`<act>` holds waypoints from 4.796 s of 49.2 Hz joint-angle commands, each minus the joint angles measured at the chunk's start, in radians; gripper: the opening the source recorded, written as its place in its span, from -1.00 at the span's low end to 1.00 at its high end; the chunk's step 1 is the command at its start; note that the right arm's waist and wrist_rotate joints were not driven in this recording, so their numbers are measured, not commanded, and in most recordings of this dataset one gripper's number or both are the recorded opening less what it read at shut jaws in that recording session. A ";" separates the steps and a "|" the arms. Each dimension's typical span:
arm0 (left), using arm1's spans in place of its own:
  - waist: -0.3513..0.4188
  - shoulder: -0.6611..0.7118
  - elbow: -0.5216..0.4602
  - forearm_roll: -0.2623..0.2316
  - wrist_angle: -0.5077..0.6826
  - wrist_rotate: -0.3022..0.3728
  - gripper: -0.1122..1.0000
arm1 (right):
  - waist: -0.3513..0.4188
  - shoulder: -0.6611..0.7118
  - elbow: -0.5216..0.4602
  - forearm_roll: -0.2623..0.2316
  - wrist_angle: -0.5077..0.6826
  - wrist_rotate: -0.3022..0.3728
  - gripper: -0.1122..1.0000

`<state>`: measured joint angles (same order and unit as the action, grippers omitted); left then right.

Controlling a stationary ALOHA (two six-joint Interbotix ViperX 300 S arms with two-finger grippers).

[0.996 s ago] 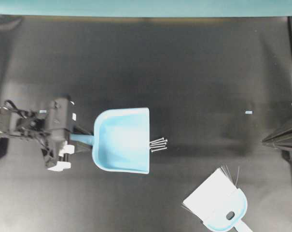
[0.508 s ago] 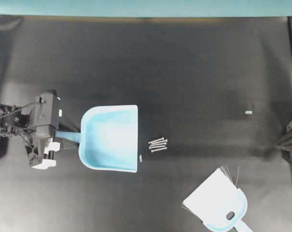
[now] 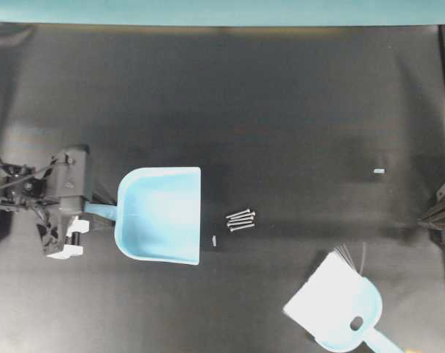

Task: Hold the dustpan with the left arm, while a human hand uses a hand brush to gather screws into the dustpan.
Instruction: 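Close the left gripper on the dustpan handle and hold it, then hold the dustpan steady with the left gripper while screws are brushed in, then keep holding the dustpan with the left gripper, screws inside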

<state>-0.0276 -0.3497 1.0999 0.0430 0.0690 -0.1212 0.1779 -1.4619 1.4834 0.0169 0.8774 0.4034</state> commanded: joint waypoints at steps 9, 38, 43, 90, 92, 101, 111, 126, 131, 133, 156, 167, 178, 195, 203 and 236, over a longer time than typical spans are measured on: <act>0.038 0.087 -0.046 0.003 -0.009 0.035 -0.27 | -0.002 0.005 -0.003 0.006 0.002 0.000 -0.80; 0.049 0.207 -0.175 0.003 0.130 0.041 -0.27 | -0.002 0.003 -0.003 0.006 0.002 0.000 -0.80; 0.049 0.229 -0.210 0.003 0.156 0.060 -0.27 | 0.000 0.003 -0.003 0.006 0.002 0.000 -0.80; 0.018 0.324 -0.314 0.003 0.305 0.091 -0.27 | 0.000 0.002 -0.003 0.006 0.002 0.000 -0.80; 0.015 0.324 -0.322 0.003 0.318 0.092 -0.27 | 0.000 0.002 -0.003 0.006 0.002 0.000 -0.80; 0.012 0.322 -0.336 0.003 0.342 0.089 -0.27 | 0.000 0.000 -0.003 0.006 0.002 0.002 -0.80; 0.011 0.336 -0.337 0.002 0.341 0.071 -0.27 | 0.000 0.000 -0.003 0.006 0.002 0.000 -0.80; 0.028 0.380 -0.333 0.002 0.321 0.058 -0.27 | 0.000 0.000 -0.003 0.006 0.002 0.000 -0.80; 0.037 0.393 -0.334 0.002 0.314 0.051 -0.27 | 0.000 0.000 -0.003 0.006 0.002 0.002 -0.80; 0.038 0.394 -0.336 0.003 0.313 0.052 -0.27 | -0.002 0.000 -0.003 0.006 0.002 0.000 -0.80; 0.052 0.396 -0.290 0.003 0.219 0.034 -0.27 | 0.000 -0.002 -0.002 0.006 0.002 0.002 -0.80; 0.054 0.400 -0.262 0.003 0.167 0.002 -0.27 | 0.000 -0.002 -0.002 0.006 0.002 0.002 -0.80; 0.054 0.423 -0.293 0.003 0.184 0.008 -0.27 | -0.002 -0.002 -0.002 0.006 0.002 0.000 -0.80; 0.058 0.422 -0.259 0.003 0.146 -0.005 -0.27 | -0.002 -0.002 -0.002 0.006 0.002 0.000 -0.80; 0.058 0.425 -0.273 0.003 0.147 0.006 -0.27 | -0.002 -0.002 -0.003 0.006 0.002 0.002 -0.80; 0.060 0.360 -0.129 0.003 -0.183 -0.009 -0.27 | 0.000 -0.003 -0.002 0.006 0.002 0.000 -0.80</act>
<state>0.0215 0.0184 0.9357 0.0414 -0.0138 -0.1319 0.1779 -1.4696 1.4849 0.0184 0.8790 0.4034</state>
